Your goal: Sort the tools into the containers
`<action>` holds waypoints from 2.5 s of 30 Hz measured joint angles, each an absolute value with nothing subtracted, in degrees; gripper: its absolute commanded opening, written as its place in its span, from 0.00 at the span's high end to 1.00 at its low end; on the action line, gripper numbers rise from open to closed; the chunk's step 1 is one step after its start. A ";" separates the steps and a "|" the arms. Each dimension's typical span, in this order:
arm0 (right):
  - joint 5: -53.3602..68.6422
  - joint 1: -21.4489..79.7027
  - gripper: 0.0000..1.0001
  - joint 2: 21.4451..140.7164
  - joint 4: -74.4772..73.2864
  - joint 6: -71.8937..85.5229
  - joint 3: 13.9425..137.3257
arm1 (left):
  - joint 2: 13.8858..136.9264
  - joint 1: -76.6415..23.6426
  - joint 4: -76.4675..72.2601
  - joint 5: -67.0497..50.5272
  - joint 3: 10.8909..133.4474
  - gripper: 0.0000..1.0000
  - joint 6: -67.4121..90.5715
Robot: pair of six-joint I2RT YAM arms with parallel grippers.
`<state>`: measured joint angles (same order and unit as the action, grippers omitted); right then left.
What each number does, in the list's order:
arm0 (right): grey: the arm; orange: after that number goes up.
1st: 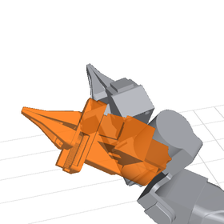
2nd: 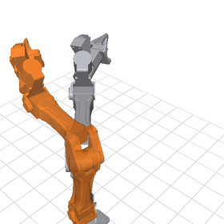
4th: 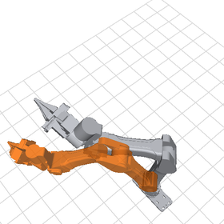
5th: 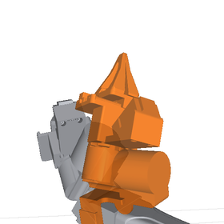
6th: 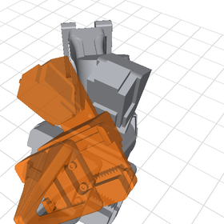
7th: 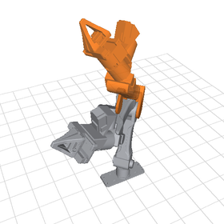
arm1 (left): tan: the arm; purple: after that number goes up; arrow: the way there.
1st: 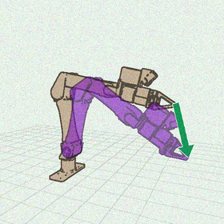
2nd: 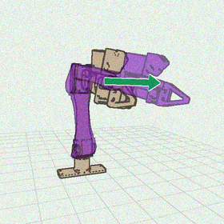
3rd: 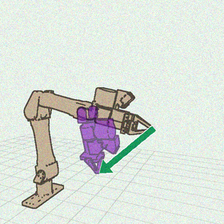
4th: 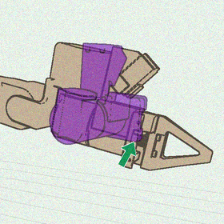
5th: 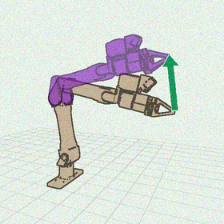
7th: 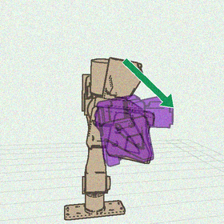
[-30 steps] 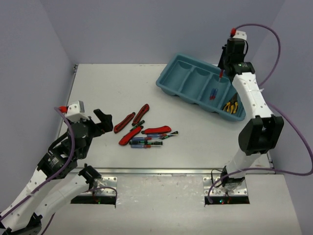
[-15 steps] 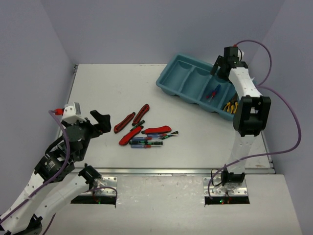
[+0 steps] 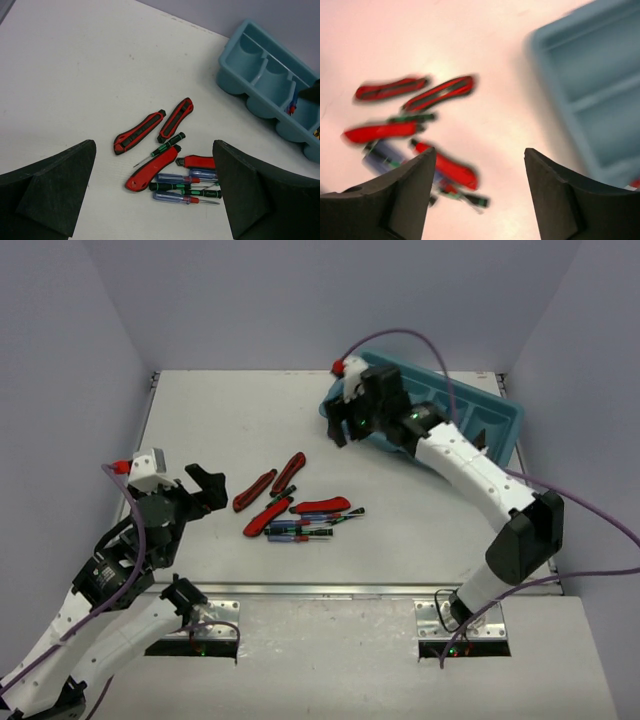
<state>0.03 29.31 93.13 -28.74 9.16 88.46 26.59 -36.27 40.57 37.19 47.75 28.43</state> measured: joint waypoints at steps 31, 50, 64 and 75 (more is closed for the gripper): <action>-9.12 54.02 0.70 111.61 -29.98 -9.11 73.59 | 24.05 -36.27 40.56 38.03 47.75 0.00 28.72; -8.67 51.72 0.71 116.31 -29.89 -10.52 77.67 | 24.80 -36.27 40.50 36.77 47.55 0.00 28.37; -6.19 50.33 0.93 117.85 -29.55 -12.27 78.94 | 24.82 -36.27 40.49 36.75 47.55 0.00 28.29; -5.43 49.03 1.00 103.91 -29.68 -11.62 77.07 | 25.26 -36.27 40.49 36.62 47.55 0.00 28.29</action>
<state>-5.43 49.03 103.91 -29.68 -11.62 77.07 25.26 -36.27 40.49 36.62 47.55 28.29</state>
